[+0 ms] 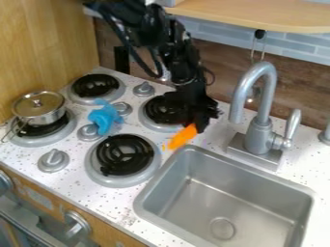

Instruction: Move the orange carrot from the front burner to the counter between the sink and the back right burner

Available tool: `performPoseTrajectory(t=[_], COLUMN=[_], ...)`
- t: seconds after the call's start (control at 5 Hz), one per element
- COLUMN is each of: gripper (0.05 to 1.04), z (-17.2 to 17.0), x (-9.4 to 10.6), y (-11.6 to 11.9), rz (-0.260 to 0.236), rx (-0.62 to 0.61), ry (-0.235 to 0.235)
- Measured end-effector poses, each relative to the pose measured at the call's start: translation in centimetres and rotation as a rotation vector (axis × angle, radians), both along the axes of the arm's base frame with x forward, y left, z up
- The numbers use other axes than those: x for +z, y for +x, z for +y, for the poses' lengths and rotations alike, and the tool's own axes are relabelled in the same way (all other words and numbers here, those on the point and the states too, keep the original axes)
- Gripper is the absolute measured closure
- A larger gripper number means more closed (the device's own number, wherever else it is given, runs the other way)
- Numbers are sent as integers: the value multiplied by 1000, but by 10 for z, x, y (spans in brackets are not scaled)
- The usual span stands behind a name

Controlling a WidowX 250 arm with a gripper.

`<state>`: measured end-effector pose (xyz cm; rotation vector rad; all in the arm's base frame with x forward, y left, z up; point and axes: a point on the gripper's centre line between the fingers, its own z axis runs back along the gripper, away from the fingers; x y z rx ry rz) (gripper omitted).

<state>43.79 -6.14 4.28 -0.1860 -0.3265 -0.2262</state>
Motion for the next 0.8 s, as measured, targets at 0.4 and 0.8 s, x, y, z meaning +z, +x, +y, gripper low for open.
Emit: performPoseTrajectory(t=[0.4,0.8], gripper=[672,671], z=[8,17], x=[-20,-42], y=[36,60], rz=[6,23], rx=[-45,-60], ry=[-4,4])
